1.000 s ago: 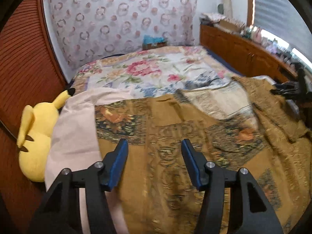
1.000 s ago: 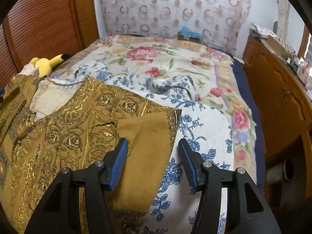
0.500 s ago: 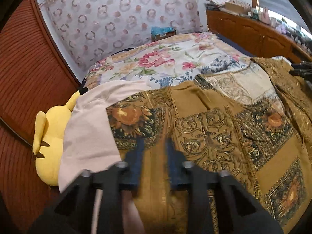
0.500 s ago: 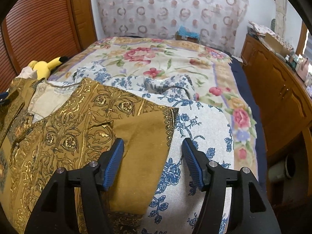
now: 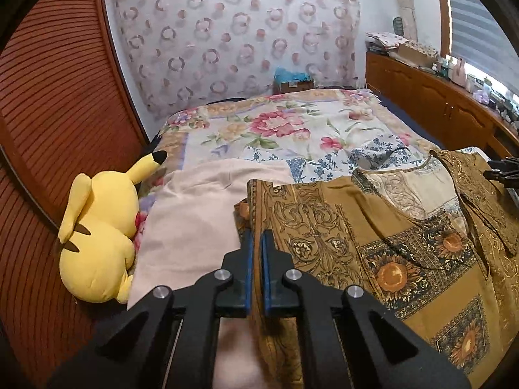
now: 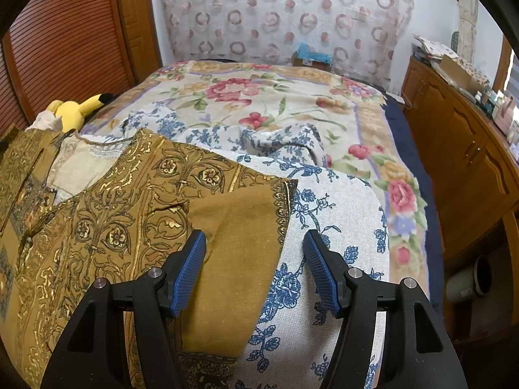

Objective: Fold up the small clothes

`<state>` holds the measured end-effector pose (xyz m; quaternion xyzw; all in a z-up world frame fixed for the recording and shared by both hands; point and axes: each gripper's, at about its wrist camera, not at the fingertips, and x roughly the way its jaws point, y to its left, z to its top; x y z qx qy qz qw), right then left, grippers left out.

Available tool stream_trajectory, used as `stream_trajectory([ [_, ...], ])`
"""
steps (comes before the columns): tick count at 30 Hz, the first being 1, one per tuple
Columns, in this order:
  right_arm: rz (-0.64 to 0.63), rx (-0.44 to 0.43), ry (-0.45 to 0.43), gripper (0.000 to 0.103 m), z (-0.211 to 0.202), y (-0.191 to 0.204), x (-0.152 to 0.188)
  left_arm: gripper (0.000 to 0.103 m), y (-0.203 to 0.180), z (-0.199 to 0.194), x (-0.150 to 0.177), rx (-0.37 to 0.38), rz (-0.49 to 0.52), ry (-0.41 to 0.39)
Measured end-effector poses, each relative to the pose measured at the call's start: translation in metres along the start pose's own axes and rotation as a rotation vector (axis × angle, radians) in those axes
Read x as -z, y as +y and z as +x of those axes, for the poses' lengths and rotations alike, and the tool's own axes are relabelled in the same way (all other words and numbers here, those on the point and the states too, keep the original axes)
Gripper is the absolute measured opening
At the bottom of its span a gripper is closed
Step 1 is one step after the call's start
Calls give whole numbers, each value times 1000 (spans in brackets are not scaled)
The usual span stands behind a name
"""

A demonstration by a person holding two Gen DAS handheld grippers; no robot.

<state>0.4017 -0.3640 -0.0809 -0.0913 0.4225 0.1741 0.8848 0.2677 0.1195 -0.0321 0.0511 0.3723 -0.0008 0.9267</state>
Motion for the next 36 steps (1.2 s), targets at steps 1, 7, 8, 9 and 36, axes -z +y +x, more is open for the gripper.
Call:
stream_trajectory([
  [1, -3, -2, 2, 62, 0, 1, 0, 3, 1, 0, 1, 8, -5, -1],
  [7, -39, -86, 17, 5, -3, 13, -3, 0, -9, -14, -2, 94, -30, -43],
  [8, -44, -78, 10, 4, -5, 15, -4, 0, -13, -21, -2, 107, -25, -55],
  [9, -49, -80, 1, 3, -9, 18, -4, 0, -18, -27, -1, 117, -18, -65],
  [36, -9, -134, -168, 2, -223, 93, 187, 0, -5, -220, 196, 235, -149, -136],
])
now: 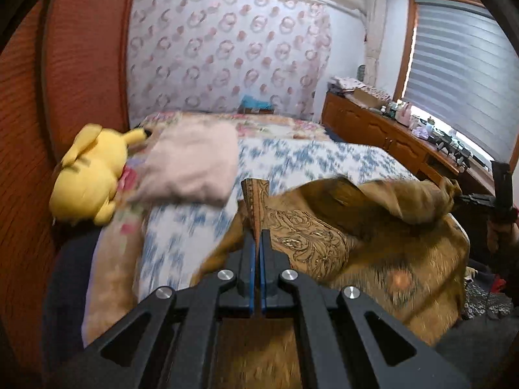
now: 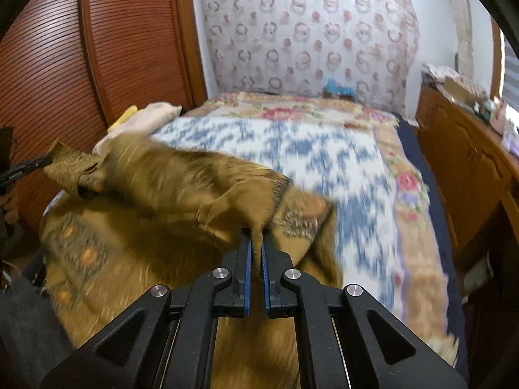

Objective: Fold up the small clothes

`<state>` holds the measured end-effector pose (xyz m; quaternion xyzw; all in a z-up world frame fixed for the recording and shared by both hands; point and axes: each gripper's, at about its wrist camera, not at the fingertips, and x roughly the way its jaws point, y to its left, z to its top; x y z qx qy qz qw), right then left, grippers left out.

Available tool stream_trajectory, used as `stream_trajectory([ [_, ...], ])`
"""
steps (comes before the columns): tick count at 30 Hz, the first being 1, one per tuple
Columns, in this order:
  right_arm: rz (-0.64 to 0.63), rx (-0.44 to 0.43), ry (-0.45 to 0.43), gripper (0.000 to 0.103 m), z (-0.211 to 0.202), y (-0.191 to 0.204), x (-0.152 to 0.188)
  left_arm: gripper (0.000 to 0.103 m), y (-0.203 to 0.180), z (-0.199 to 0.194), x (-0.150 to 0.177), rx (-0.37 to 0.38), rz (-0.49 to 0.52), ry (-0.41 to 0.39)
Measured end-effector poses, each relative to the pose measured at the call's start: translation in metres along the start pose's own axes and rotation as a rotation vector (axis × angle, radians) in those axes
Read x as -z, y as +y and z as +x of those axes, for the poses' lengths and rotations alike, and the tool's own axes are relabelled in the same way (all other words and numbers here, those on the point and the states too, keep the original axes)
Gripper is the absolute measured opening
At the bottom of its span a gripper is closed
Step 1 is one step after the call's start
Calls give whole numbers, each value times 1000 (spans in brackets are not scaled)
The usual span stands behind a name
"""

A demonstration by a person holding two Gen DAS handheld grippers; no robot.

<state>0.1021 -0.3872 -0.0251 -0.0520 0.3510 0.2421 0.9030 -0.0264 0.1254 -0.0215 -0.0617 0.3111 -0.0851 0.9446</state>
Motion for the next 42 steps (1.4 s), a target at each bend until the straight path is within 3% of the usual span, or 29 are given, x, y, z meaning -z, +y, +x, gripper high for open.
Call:
stream_trajectory([
  [6, 7, 3, 50, 2, -28, 3, 32, 0, 2, -31, 12, -16, -16, 0],
  [16, -30, -2, 81, 3, -55, 14, 40, 3, -10, -60, -7, -38, 51, -49],
  [21, -23, 3, 86, 8, -62, 13, 39, 13, -10, -63, -15, -34, 54, -65],
  [25, -20, 24, 57, 14, -72, 10, 31, 27, -12, -51, -21, -39, 60, -57],
  [26, -17, 25, 49, 16, -74, 9, 29, 35, -13, -49, -21, -35, 61, -52],
  [32, -24, 54, 10, 42, -66, 5, 10, 56, -11, -7, -30, -10, 72, 24],
  [42, 21, 101, 45, 52, 8, -22, -7, 57, 2, 65, -38, -14, 84, 150],
])
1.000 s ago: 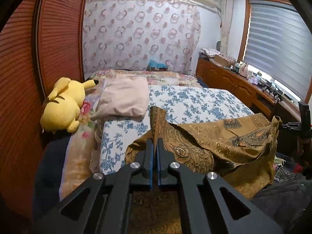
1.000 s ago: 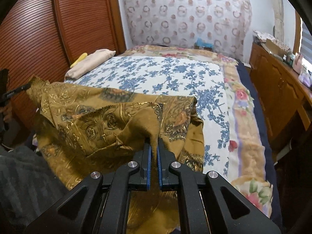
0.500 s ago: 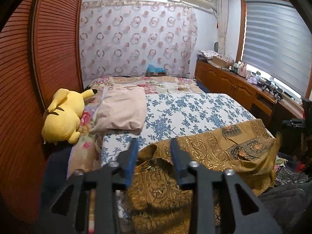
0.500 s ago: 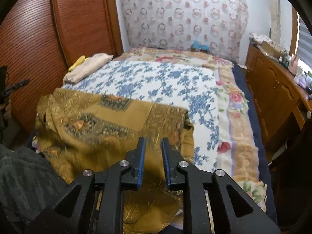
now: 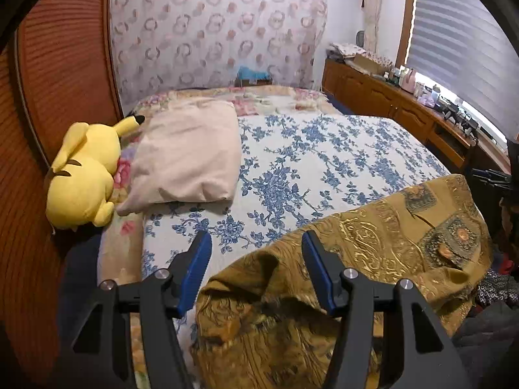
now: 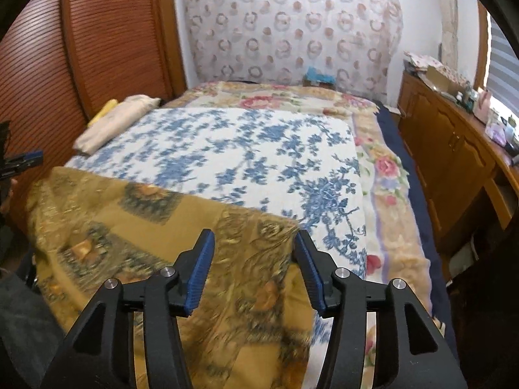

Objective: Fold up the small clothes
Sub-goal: 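Grasp the garment hem with both tools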

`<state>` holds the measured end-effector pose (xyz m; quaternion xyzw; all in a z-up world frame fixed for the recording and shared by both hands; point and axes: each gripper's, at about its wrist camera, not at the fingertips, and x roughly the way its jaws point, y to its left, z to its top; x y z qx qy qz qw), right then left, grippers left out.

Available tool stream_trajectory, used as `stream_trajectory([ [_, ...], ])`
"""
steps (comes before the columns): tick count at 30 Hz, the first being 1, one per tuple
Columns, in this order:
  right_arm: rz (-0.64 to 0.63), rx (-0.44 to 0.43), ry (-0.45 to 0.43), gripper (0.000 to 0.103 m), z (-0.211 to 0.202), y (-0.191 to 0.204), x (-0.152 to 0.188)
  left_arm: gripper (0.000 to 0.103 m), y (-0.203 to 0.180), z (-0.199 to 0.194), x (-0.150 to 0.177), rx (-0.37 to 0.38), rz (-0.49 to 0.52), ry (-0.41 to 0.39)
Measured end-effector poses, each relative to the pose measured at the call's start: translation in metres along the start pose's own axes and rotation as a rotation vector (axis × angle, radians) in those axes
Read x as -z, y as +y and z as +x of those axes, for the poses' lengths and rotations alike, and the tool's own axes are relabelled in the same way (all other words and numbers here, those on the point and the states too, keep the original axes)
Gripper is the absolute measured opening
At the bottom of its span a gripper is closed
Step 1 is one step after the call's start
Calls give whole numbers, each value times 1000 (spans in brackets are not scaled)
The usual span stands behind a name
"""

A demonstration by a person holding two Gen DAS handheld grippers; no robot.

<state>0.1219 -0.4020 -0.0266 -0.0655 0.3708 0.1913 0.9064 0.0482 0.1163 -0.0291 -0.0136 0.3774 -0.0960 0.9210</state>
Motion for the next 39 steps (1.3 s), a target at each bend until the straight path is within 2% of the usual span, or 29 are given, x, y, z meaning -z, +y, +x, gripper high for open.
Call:
stream_trajectory([
  [6, 57, 26, 24, 53, 31, -20, -5, 57, 5, 29, -4, 16, -19, 57],
  [13, 93, 32, 86, 53, 60, -33, 0, 57, 9, 51, 17, -24, -14, 135],
  [24, 67, 41, 107, 56, 70, -26, 10, 58, 4, 62, 31, -67, 3, 143],
  [25, 59, 41, 104, 56, 70, -25, 11, 57, 2, 61, 32, -71, 11, 137],
  [27, 46, 38, 98, 56, 69, -22, 12, 42, -1, 59, 33, -54, 25, 125],
  [28, 38, 36, 93, 48, 68, -20, 13, 34, -3, 58, 34, -43, 26, 121],
  [29, 31, 23, 90, 45, 67, -18, 14, 21, -5, 56, 34, -23, 28, 119],
  [30, 25, 7, 88, 34, 66, -17, 15, 15, -9, 55, 34, -13, 32, 120],
  [31, 23, -10, 88, 22, 66, -15, 15, 12, -12, 52, 34, -18, 36, 113],
  [33, 21, -47, 83, 11, 62, -11, 16, 8, -17, 46, 34, -12, 43, 99],
  [35, 19, -63, 63, 9, 56, -7, 17, 7, -20, 30, 30, 1, 33, 52],
  [39, 48, -107, -46, 7, 19, -1, 17, 7, -27, -21, 15, 52, -1, -73],
])
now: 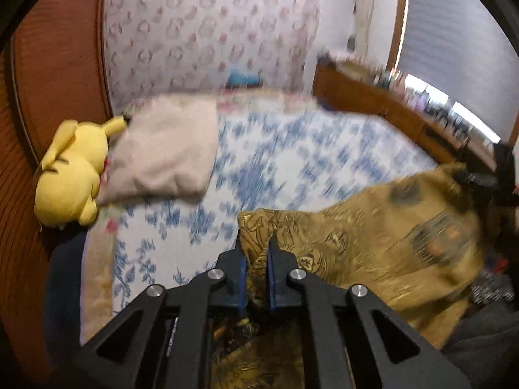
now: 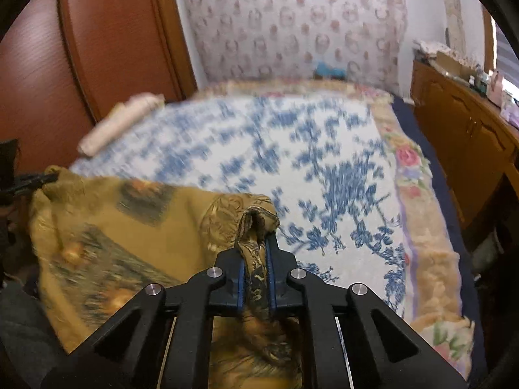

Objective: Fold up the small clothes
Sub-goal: 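Grasp the garment hem with both tools, then lift the hem with both tools, fold it over the garment, open both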

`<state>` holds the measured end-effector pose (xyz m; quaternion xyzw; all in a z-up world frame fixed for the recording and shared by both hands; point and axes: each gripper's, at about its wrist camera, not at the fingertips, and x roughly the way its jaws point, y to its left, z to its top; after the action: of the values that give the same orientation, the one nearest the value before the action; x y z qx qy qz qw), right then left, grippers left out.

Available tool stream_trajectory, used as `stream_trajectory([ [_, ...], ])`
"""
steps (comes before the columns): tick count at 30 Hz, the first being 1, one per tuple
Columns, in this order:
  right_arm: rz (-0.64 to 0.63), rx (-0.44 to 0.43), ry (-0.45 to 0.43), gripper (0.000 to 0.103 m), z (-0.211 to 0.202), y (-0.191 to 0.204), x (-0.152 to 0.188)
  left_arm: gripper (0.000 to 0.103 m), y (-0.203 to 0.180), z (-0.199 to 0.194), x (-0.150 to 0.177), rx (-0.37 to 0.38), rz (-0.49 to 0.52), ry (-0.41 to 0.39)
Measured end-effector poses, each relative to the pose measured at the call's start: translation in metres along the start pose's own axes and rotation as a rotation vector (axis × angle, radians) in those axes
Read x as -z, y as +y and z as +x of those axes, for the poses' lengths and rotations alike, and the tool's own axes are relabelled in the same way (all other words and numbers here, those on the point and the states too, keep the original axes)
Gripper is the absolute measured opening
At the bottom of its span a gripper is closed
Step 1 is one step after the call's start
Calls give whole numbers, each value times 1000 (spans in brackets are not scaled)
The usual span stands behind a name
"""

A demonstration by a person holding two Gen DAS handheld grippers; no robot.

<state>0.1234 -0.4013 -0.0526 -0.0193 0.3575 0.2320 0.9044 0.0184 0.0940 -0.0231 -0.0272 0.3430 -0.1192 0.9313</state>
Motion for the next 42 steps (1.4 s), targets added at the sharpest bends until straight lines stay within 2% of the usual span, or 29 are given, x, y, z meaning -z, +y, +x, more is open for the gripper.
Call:
stream_trajectory([
  [6, -20, -16, -164, 7, -83, 25, -10, 6, -29, -92, -23, 50, 24, -191],
  [13, -110, 17, -277, 7, -173, 49, -40, 6, -46, -175, -52, 43, 69, -373],
  [19, -188, 58, -415, 7, -240, 69, -82, 6, -42, -198, -98, -3, 110, -478],
  [24, -261, 118, -474, 7, -254, 74, -138, 6, -27, -173, -158, -59, 116, -506],
  [27, -274, 163, -451, 7, -231, 61, -183, 7, -12, -129, -196, -98, 91, -477],
  [29, -267, 194, -416, 7, -202, 50, -211, 8, 1, -83, -217, -126, 84, -433],
  [31, -260, 236, -363, 7, -155, 34, -236, 12, 18, -25, -232, -153, 82, -381],
  [33, -242, 266, -308, 8, -101, 15, -252, 25, 28, 24, -235, -177, 84, -320],
  [34, -219, 281, -259, 12, -64, 2, -257, 27, 37, 54, -234, -188, 81, -272],
  [36, -169, 301, -154, 20, -4, -22, -258, 29, 55, 102, -227, -179, 57, -170],
  [37, -140, 330, -104, 22, 26, -34, -255, 30, 62, 118, -220, -177, 38, -131],
  [39, -77, 359, -47, 25, 66, -54, -241, 38, 63, 132, -202, -142, 33, -76],
  [41, -47, 329, -19, 27, 83, -65, -222, 40, 57, 134, -183, -126, 49, -49],
  [42, -48, 321, -7, 32, 88, -67, -215, 43, 52, 135, -177, -121, 54, -36],
])
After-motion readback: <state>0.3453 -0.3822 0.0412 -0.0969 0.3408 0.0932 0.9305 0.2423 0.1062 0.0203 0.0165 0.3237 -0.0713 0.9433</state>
